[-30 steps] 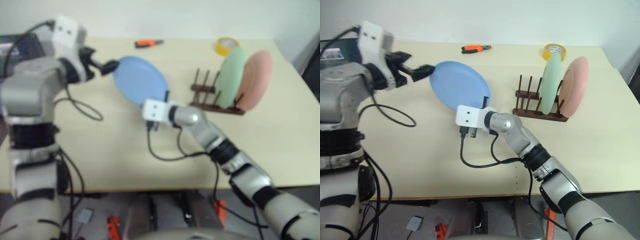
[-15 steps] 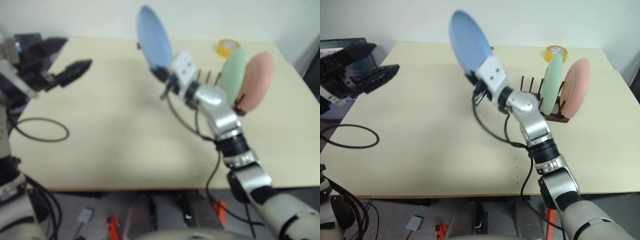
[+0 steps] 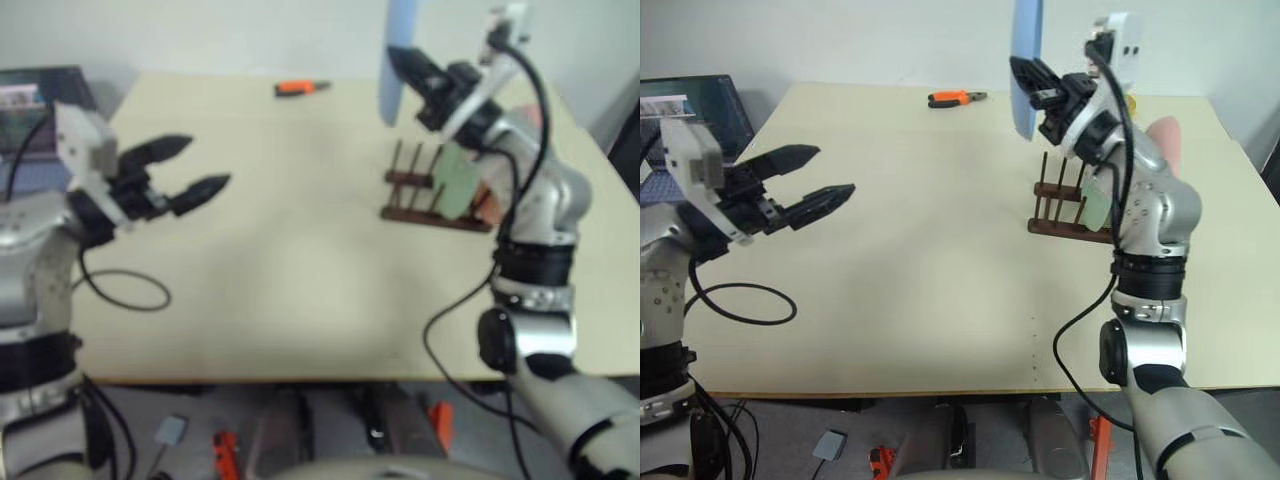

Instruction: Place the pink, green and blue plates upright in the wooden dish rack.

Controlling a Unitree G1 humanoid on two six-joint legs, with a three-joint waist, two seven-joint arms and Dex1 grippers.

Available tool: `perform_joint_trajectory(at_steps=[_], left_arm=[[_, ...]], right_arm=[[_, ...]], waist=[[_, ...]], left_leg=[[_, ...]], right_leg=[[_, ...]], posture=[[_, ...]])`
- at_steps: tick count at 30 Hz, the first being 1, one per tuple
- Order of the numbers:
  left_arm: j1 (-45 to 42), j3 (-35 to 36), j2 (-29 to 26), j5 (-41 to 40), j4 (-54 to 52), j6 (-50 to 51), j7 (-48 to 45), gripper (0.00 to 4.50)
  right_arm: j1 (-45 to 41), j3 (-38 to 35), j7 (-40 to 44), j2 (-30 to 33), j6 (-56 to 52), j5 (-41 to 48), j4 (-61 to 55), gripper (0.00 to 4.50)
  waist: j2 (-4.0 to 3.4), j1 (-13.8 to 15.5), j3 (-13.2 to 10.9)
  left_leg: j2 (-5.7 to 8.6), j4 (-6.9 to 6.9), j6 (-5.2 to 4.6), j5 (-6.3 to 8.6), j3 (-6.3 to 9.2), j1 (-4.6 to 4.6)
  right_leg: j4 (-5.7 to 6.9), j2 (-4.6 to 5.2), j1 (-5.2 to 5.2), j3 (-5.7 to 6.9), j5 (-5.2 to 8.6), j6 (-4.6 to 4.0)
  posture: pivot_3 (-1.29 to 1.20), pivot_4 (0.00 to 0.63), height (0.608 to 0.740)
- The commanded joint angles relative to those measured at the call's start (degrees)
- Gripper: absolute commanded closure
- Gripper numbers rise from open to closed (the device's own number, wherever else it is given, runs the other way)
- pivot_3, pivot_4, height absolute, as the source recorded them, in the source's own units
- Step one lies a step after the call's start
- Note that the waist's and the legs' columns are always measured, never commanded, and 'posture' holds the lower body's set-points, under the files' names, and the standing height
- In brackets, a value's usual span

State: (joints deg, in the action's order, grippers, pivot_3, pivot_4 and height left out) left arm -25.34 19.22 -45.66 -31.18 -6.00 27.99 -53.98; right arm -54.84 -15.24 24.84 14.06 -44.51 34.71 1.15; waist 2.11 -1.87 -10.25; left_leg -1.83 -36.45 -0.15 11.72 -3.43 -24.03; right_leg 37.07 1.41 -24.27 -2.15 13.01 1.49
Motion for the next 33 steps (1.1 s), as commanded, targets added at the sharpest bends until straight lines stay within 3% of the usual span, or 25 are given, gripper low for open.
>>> perform_joint_trajectory(at_steps=[1, 33], left_arm=[[-0.7, -0.2, 0.0, 0.3, -0.2, -1.5, 0.8, 0.22], [-1.4, -3.2, -0.5, 0.9, 0.8, -0.4, 2.4, 0.22]], right_arm=[[0.5, -1.2, -1.2, 1.8, -2.4, 2.5, -4.3, 4.5], [10.6, -1.4, -7.3, 4.0, -5.6, 5.9, -10.6, 4.5]], waist=[[0.0, -0.1, 0.0], [0.0, 0.0, 0.0]], left_leg=[[0.0, 0.04, 0.0, 0.0, 0.0, 0.0], [0.02, 0.18, -0.01, 0.0, -0.03, 0.03]], right_leg=[[-0.02, -0.02, -0.01, 0.0, 0.01, 0.0], [-0.06, -0.23, -0.05, 0.0, 0.11, 0.15]], posture=[[0.0, 0.15, 0.74], [0.0, 0.15, 0.74]])
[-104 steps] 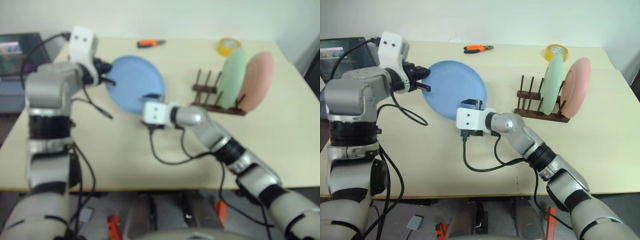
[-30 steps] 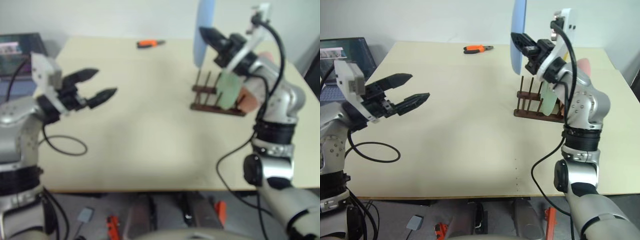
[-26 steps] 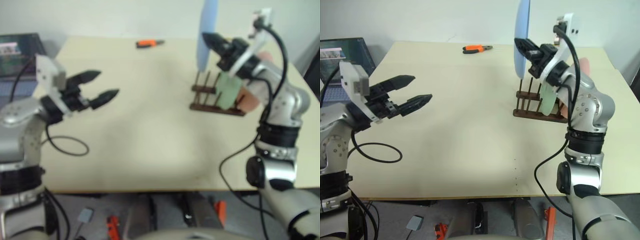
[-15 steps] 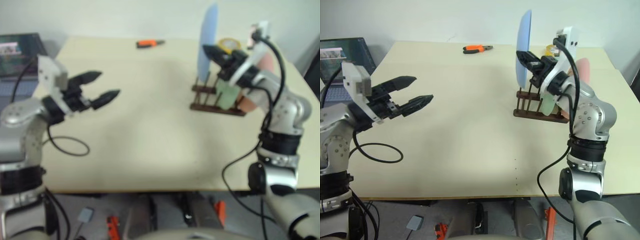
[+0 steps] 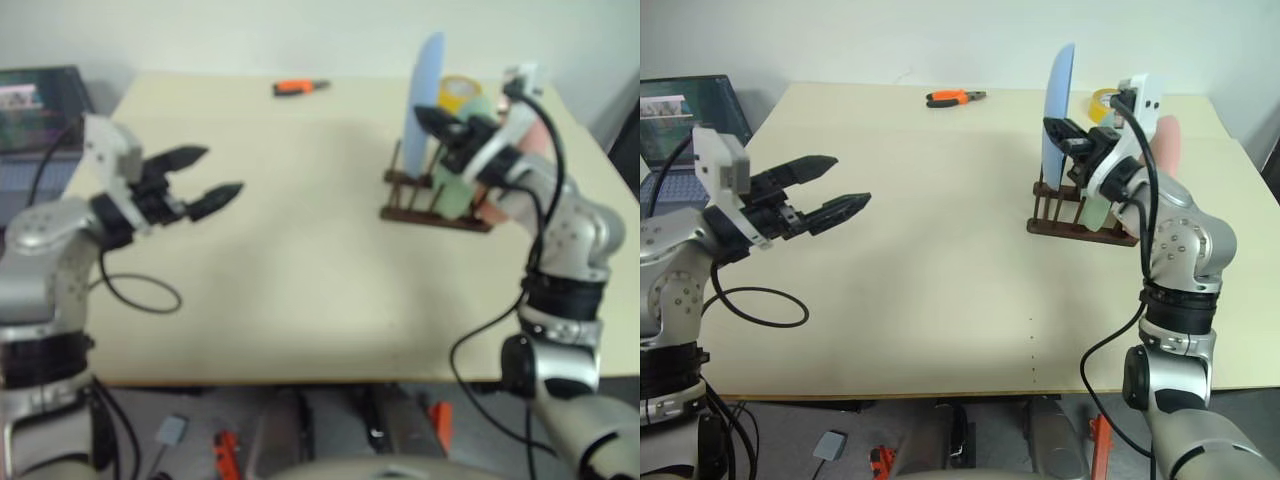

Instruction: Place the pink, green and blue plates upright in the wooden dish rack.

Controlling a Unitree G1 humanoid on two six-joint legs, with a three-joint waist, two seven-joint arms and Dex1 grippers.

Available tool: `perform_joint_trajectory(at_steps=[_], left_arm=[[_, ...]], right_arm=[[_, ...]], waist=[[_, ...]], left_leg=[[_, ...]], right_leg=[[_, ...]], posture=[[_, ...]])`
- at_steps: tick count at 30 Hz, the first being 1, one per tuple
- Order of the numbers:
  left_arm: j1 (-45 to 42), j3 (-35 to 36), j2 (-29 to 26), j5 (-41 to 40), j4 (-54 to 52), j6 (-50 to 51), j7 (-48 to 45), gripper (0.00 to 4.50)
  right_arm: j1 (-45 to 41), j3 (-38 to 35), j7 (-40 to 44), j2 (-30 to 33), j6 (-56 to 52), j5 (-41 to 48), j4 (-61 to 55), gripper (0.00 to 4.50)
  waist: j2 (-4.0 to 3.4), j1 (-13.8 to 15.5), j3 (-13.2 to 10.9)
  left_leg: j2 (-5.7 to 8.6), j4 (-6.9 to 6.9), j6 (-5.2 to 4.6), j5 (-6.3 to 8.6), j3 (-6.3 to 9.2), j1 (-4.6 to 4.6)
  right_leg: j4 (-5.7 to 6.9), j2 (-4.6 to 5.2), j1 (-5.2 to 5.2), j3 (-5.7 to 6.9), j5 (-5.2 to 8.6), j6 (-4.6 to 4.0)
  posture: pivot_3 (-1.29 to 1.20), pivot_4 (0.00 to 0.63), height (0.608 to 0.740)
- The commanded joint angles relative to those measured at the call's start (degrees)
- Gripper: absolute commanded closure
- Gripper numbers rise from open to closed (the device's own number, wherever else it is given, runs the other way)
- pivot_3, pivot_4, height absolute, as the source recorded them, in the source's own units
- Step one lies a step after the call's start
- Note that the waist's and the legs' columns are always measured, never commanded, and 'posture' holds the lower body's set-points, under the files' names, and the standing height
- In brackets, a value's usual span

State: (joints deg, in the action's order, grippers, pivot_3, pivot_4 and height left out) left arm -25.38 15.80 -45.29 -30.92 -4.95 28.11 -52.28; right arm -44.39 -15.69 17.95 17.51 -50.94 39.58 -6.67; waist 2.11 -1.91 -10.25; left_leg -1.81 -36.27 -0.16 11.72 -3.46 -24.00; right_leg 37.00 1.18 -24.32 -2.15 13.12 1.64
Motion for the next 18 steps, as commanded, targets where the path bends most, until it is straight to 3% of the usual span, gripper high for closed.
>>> perform_joint_trajectory(at_steps=[1, 12, 15, 18], left_arm=[[-1.5, 0.1, -0.9, 0.9, 0.0, -0.5, 0.9, 0.22], [-1.6, 0.0, -1.0, 0.8, -0.2, -0.5, 0.4, 0.22], [-1.5, 0.0, -1.0, 0.8, -0.3, -0.4, 0.5, 0.18], [-1.5, 0.0, -1.0, 0.9, -0.3, -0.5, 0.5, 0.18]], right_arm=[[0.3, -0.8, -0.5, 0.5, 0.8, 1.0, -2.8, 4.5], [1.0, -0.4, -1.5, 0.6, -0.5, 1.6, -2.7, 4.5], [0.9, -0.6, -1.7, 0.5, -0.7, 1.8, -2.4, 3.83], [0.9, -0.5, -1.8, 0.6, -0.5, 1.7, -2.3, 2.77]], waist=[[0.0, 0.0, 0.0], [0.0, 0.0, 0.0], [0.0, 0.0, 0.0], [0.0, 0.0, 0.0]], left_leg=[[0.0, 0.0, 0.0, 0.0, 0.0, 0.0], [0.0, 0.01, 0.0, 0.0, 0.0, 0.0], [0.0, 0.01, 0.0, 0.0, 0.0, 0.0], [0.0, 0.02, 0.0, 0.0, 0.0, 0.0]], right_leg=[[0.0, 0.0, 0.0, 0.0, 0.0, 0.0], [-0.01, 0.0, 0.0, 0.0, 0.0, 0.0], [-0.01, 0.0, 0.0, 0.0, 0.01, 0.01], [-0.01, 0.0, 0.0, 0.0, 0.01, 0.01]], posture=[[0.0, 0.15, 0.74], [0.0, 0.15, 0.74], [0.0, 0.15, 0.74], [0.0, 0.15, 0.74]])
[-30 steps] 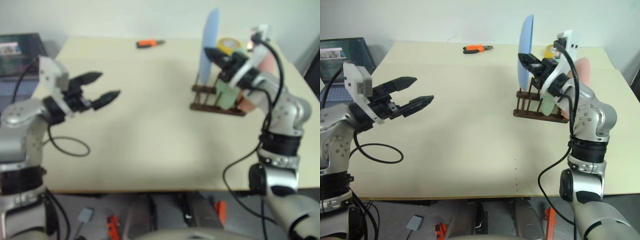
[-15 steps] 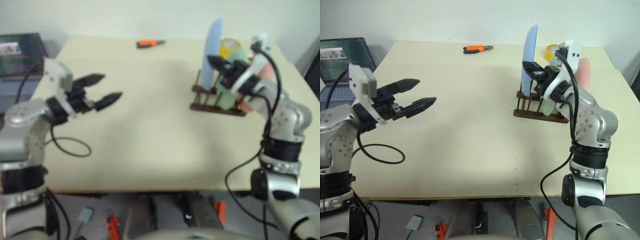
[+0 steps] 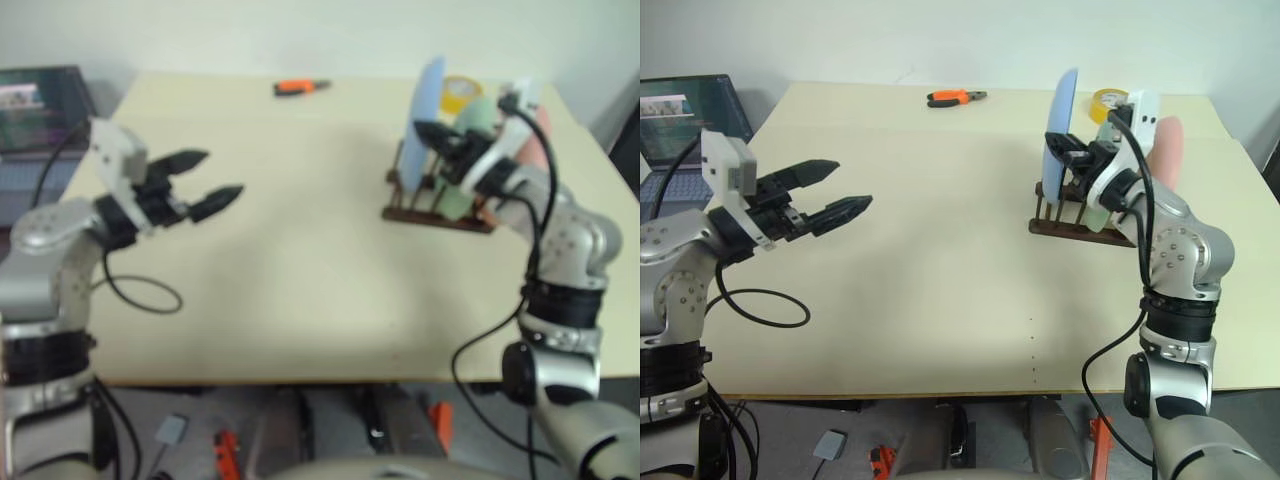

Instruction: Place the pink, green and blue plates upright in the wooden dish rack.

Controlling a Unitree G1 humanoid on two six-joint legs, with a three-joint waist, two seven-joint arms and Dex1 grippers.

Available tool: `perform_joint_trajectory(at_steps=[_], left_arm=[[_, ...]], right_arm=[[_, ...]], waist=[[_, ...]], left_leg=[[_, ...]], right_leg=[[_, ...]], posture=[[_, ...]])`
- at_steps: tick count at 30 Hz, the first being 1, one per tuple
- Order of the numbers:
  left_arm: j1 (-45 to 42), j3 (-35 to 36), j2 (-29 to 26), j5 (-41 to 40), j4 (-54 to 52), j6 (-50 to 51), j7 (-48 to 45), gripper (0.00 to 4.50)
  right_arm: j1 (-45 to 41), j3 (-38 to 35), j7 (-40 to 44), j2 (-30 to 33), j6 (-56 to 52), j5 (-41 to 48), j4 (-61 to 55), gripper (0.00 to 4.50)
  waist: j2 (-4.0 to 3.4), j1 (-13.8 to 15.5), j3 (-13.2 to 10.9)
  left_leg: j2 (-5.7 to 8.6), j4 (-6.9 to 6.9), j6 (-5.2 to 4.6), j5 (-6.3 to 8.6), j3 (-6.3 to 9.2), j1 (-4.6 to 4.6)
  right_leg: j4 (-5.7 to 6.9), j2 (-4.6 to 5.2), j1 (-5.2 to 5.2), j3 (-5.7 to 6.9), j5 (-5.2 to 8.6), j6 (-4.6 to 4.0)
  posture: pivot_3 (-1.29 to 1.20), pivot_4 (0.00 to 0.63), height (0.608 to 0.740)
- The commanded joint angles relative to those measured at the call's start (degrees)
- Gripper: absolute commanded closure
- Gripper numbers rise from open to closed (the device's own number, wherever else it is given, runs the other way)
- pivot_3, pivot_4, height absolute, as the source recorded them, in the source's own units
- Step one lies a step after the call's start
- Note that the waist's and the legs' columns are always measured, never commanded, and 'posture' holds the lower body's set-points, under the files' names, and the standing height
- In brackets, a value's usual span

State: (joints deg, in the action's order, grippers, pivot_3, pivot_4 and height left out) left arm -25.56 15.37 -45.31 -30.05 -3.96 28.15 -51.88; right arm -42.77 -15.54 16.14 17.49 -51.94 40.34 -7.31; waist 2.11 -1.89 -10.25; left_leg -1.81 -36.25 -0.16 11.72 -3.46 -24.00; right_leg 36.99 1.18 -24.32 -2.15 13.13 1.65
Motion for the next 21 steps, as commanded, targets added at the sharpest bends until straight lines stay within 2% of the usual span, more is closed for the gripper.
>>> perform_joint_trajectory(at_steps=[1, 7, 12, 15, 17, 21], left_arm=[[-1.3, 0.4, -1.0, 0.0, -1.3, -0.6, 0.1, 0.18], [-1.2, 0.4, -1.0, 0.2, -1.1, -0.8, 0.0, 0.18], [-1.1, 0.5, -1.2, 0.5, -0.6, -1.3, -0.4, 0.18], [-0.7, 0.7, -1.5, 0.8, -0.9, -1.4, -0.7, 0.18], [-0.3, 1.1, -1.9, 0.8, -1.4, -1.3, -1.0, 0.18], [0.8, 2.2, -3.9, 0.0, -3.7, -0.7, -2.3, 0.18]], right_arm=[[-0.8, -0.6, 0.0, 0.8, 0.6, 0.8, -1.6, 2.43], [-1.0, -0.2, 0.7, 1.4, 1.8, 0.0, -1.7, 0.47], [-2.8, 0.6, 2.7, 3.7, 2.9, -0.8, -2.6, 0.47], [-3.5, 3.0, 6.2, 7.6, 3.4, -2.0, -3.6, 0.47], [-4.0, 3.8, 10.3, 11.7, 3.1, -1.6, -4.3, 0.47], [-1.4, 3.4, 25.2, 25.5, 7.2, -2.7, -1.9, 0.47]], waist=[[0.0, 0.0, 0.0], [0.0, 0.0, 0.0], [0.0, 0.0, 0.0], [0.0, 0.0, 0.0], [0.0, 0.0, 0.0], [0.0, 0.1, 0.0]], left_leg=[[0.0, 0.0, 0.0, 0.0, 0.0, 0.0], [0.0, 0.02, 0.0, 0.0, 0.0, 0.0], [0.0, 0.02, 0.0, 0.0, -0.01, 0.0], [0.01, 0.04, 0.0, 0.0, -0.01, 0.01], [0.01, 0.06, 0.0, 0.0, -0.01, 0.01], [0.04, 0.14, 0.0, 0.0, -0.01, 0.0]], right_leg=[[0.0, 0.0, 0.0, 0.0, 0.0, 0.0], [-0.01, 0.0, 0.0, 0.0, 0.01, 0.01], [0.0, 0.0, 0.0, 0.0, 0.02, 0.02], [-0.02, 0.0, 0.0, 0.0, 0.03, 0.03], [-0.04, 0.0, -0.01, 0.0, 0.04, 0.02], [-0.12, 0.02, -0.01, 0.01, 0.06, 0.01]], posture=[[0.0, 0.15, 0.74], [0.0, 0.15, 0.74], [0.0, 0.15, 0.74], [0.0, 0.15, 0.74], [0.0, 0.15, 0.74], [0.0, 0.15, 0.74]])
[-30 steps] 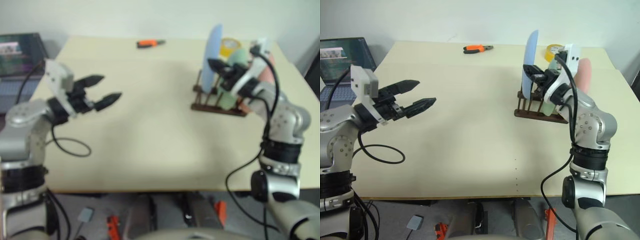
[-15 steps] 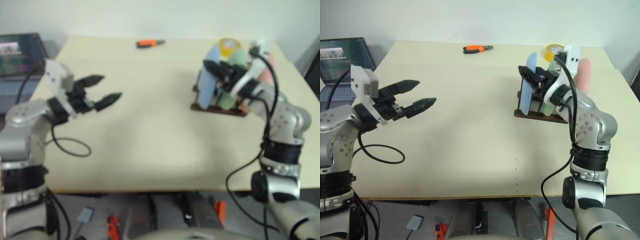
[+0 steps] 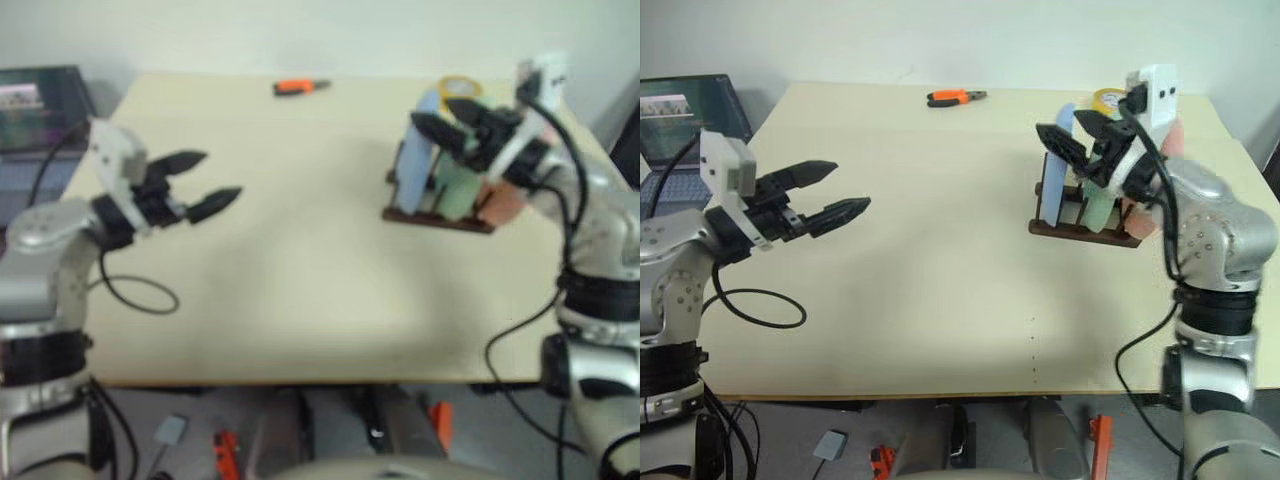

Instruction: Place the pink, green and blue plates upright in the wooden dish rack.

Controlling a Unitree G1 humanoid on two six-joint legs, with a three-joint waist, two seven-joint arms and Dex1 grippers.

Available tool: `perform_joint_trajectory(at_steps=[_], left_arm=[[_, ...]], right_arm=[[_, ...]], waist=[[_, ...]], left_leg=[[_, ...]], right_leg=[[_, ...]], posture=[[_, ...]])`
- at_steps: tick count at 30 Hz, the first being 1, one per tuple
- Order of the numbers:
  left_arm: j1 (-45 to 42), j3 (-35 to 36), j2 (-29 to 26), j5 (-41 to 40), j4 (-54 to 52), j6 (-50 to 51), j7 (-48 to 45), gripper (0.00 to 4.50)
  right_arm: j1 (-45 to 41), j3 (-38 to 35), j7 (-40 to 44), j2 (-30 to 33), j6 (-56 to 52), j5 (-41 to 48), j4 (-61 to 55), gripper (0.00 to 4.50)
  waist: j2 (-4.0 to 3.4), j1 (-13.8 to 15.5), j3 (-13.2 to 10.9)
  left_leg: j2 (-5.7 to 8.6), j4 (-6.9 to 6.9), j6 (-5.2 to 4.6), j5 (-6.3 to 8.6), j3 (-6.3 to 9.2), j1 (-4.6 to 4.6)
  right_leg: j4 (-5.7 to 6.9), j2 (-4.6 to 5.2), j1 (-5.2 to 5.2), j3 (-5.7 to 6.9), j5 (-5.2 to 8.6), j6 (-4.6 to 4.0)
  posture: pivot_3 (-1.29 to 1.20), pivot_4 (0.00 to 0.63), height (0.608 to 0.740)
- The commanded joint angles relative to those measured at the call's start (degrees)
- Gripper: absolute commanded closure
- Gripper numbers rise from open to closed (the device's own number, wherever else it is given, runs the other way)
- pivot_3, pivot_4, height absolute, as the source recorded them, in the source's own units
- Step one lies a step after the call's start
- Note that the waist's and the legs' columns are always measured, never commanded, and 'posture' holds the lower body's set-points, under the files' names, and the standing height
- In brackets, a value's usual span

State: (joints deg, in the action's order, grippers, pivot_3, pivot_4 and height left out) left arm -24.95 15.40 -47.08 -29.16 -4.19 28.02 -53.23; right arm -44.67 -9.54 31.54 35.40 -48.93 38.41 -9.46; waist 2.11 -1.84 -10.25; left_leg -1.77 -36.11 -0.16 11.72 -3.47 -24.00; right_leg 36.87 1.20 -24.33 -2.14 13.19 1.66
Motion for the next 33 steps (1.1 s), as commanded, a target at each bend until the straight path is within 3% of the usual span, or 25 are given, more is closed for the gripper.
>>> perform_joint_trajectory(at_steps=[1, 7, 13, 18, 25, 33], left_arm=[[0.5, 2.3, -2.5, -1.1, -4.2, -0.3, -1.1, 0.18], [3.2, 3.7, -4.7, -2.1, -7.0, 1.2, -2.0, 0.18], [5.3, 4.4, -6.5, -2.6, -6.9, 2.1, -3.4, 0.18], [6.0, 4.8, -8.0, -2.2, -3.9, 1.8, -5.0, 0.18], [7.3, 8.8, -10.9, -2.8, -2.6, 2.0, -5.9, 0.18], [9.3, 8.5, -11.4, -2.3, -3.4, 1.9, -6.4, 0.18]], right_arm=[[1.7, -3.5, 13.0, 10.6, 5.6, -1.2, 2.6, 0.47], [12.3, -9.5, 32.7, 26.9, 17.2, -5.9, 24.6, 0.47], [14.9, -9.2, 43.1, 34.7, 28.3, -12.2, 47.3, 0.47], [11.0, -7.7, 48.5, 35.2, 33.2, -14.6, 57.4, 0.47], [10.2, -8.6, 51.3, 31.9, 31.6, -13.0, 53.3, 0.47], [13.9, -10.1, 51.9, 31.2, 33.4, -13.6, 54.2, 0.47]], waist=[[0.01, 0.1, 0.0], [0.06, 0.4, 0.0], [0.0, -0.4, 0.0], [-0.03, -1.5, 0.0], [-0.06, -1.4, 0.0], [-0.12, -0.7, 0.0]], left_leg=[[0.01, 0.02, 0.0, 0.0, 0.0, -0.01], [0.11, 0.01, 0.0, 0.01, 0.01, 0.03], [0.05, 0.0, -0.01, 0.01, -0.16, 0.26], [0.02, 0.01, -0.01, 0.01, -0.22, 0.54], [0.0, 0.03, 0.0, 0.01, -0.3, 0.57], [0.08, 0.04, 0.0, 0.01, -0.38, 0.54]], right_leg=[[-0.02, 0.02, 0.0, 0.0, 0.03, 0.0], [-0.08, 0.15, 0.11, -0.03, 0.24, 0.0], [0.08, 0.1, 0.12, -0.13, 0.33, -0.14], [0.19, -0.01, 0.23, -0.22, 0.3, -0.17], [0.16, 0.0, 0.24, -0.27, 0.31, -0.16], [0.13, 0.13, 0.24, -0.27, 0.33, -0.13]], posture=[[0.0, 0.15, 0.74], [0.0, 0.15, 0.74], [0.0, 0.15, 0.74], [0.0, 0.15, 0.74], [0.0, 0.15, 0.74], [0.0, 0.15, 0.74]])
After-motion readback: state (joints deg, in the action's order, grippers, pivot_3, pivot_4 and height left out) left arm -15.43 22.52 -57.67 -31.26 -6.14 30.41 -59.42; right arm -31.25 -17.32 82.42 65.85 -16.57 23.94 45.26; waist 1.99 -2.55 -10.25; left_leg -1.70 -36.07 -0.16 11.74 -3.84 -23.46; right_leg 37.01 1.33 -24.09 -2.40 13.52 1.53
